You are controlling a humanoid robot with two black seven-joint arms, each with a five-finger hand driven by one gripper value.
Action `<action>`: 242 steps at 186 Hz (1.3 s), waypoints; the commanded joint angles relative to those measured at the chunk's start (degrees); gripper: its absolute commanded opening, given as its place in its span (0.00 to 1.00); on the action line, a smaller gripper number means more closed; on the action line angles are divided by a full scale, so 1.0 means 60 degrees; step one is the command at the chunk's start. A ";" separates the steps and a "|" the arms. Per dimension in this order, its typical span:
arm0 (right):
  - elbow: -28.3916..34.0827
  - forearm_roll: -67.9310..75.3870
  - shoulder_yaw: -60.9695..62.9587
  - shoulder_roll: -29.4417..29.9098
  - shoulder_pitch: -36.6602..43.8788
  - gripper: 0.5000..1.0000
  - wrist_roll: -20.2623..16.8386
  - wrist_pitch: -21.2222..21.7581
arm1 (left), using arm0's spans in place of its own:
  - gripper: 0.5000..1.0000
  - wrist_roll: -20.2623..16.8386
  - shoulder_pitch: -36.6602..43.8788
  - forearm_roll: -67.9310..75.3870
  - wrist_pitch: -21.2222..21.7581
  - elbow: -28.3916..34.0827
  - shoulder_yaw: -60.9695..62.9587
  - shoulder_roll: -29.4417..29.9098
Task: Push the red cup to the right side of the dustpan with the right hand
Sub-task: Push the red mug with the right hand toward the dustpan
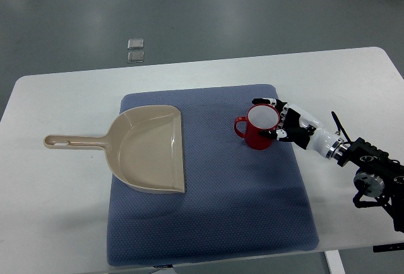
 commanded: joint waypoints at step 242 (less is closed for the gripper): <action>-0.0260 0.0017 -0.0031 0.1133 -0.0015 0.84 0.0000 -0.0376 | 1.00 0.0003 0.0000 0.0000 -0.0002 0.0000 0.0000 0.0000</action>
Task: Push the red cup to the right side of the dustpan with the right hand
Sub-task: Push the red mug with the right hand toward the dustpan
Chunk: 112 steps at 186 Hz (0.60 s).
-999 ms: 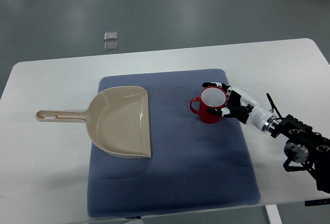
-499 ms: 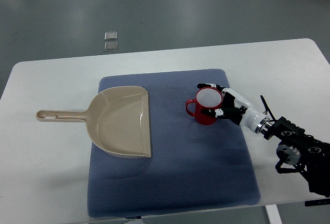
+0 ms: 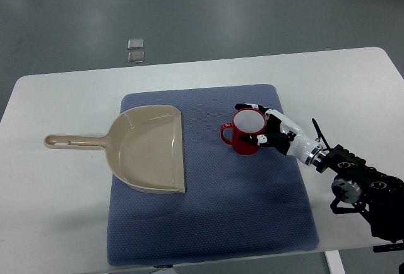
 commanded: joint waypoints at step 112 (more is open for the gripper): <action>0.0146 0.0000 -0.0022 0.0487 -0.0029 0.83 0.0000 0.0005 | 1.00 0.0004 0.0000 0.0000 0.0002 0.0000 0.0000 0.0000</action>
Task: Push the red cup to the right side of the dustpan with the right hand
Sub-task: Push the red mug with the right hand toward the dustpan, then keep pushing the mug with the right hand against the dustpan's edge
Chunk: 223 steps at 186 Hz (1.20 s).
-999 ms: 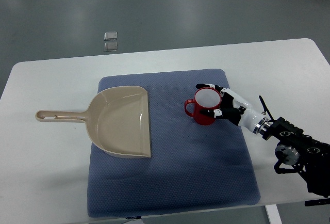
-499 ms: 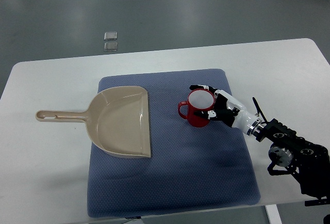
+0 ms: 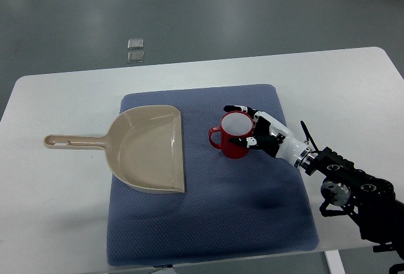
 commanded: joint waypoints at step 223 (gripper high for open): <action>0.0038 -0.0850 -0.0218 0.0968 0.0047 0.84 0.0000 0.0005 | 1.00 -0.0001 0.0000 0.0000 -0.0002 0.0000 0.0000 0.0000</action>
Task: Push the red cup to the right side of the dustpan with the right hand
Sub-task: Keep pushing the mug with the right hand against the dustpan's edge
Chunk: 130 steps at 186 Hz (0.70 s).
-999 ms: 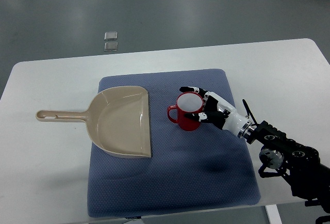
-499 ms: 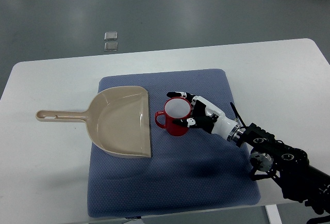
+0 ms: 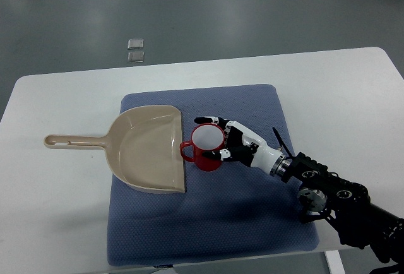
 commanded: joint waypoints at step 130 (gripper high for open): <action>0.0003 -0.0369 -0.0132 0.0010 0.0132 0.84 0.0000 -0.0131 | 1.00 0.0004 0.0000 0.0000 0.0002 0.0000 0.0000 0.0000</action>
